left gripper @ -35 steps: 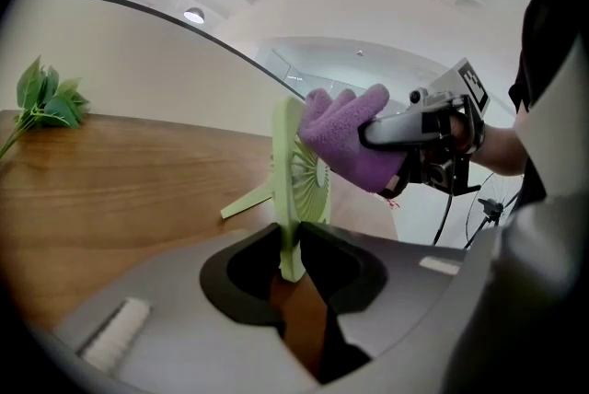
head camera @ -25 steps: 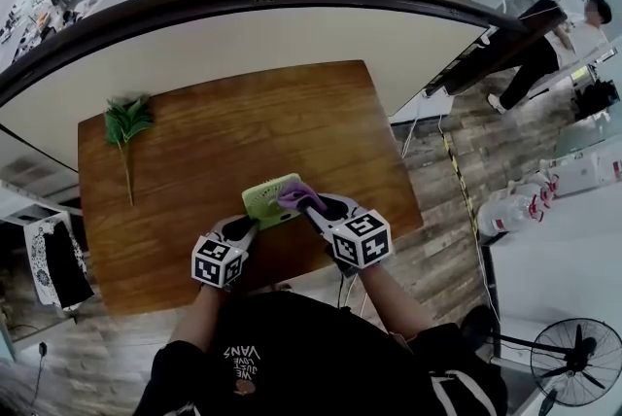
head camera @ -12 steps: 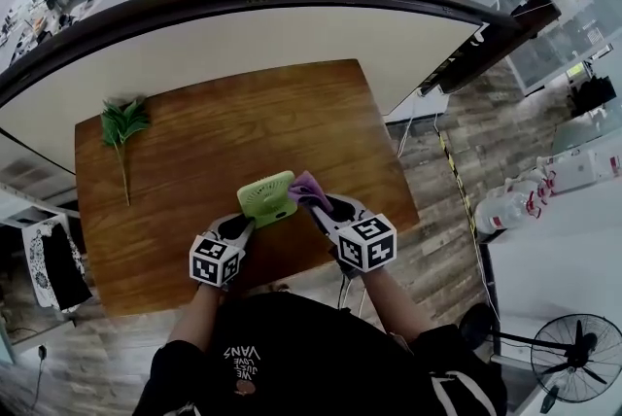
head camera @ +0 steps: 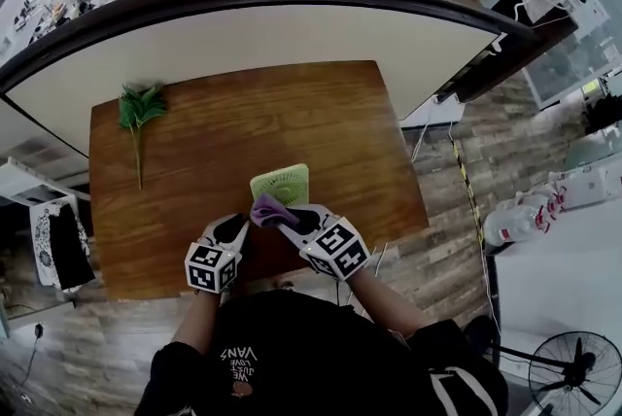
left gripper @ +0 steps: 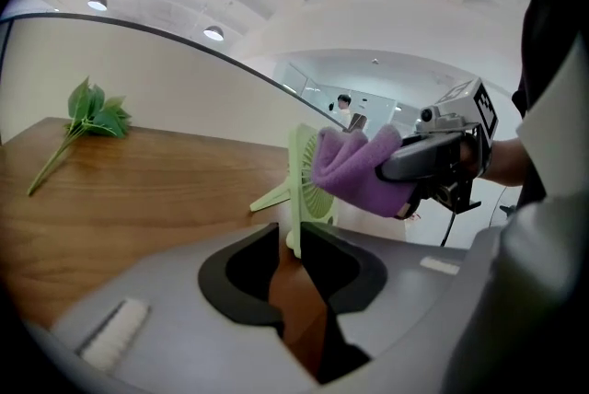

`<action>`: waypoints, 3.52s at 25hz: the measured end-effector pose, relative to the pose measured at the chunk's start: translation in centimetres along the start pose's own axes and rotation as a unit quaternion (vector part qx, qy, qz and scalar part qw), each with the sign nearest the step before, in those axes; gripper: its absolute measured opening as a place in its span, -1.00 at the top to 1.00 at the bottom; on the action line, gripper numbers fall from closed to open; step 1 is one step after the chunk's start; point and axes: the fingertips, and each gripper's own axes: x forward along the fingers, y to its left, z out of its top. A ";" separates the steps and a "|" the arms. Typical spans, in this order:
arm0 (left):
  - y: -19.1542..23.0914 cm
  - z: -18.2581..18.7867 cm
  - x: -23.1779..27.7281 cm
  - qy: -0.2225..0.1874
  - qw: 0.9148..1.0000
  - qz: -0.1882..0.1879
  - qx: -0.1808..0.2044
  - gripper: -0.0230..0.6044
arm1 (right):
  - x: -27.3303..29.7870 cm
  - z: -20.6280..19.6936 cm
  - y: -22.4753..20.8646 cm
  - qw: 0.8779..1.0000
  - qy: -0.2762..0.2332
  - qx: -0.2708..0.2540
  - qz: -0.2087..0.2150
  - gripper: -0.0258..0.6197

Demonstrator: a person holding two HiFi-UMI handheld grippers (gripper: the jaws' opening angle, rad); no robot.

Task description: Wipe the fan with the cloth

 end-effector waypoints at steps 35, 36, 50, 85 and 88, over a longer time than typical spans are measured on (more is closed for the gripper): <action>-2.3 1.7 -2.0 -0.044 0.999 0.003 -0.019 0.89 | -5.2 -6.6 -9.7 0.984 0.021 0.120 -0.127 0.61; -2.3 1.8 -2.2 -0.045 0.999 0.003 -0.019 0.89 | -5.2 -6.1 -8.9 0.986 0.015 0.116 -0.117 0.61; -2.3 1.2 -4.6 -0.056 0.998 0.024 -0.027 0.89 | 3.8 -5.8 0.7 0.998 0.058 -0.012 0.023 0.61; -4.0 3.0 -4.0 -0.070 0.997 0.001 -0.015 0.89 | -5.0 -7.8 -8.8 0.980 0.001 0.139 -0.145 0.61; -4.6 3.8 -4.4 -0.082 0.997 0.000 -0.012 0.89 | -5.6 -5.9 -7.4 0.979 -0.036 0.145 -0.138 0.61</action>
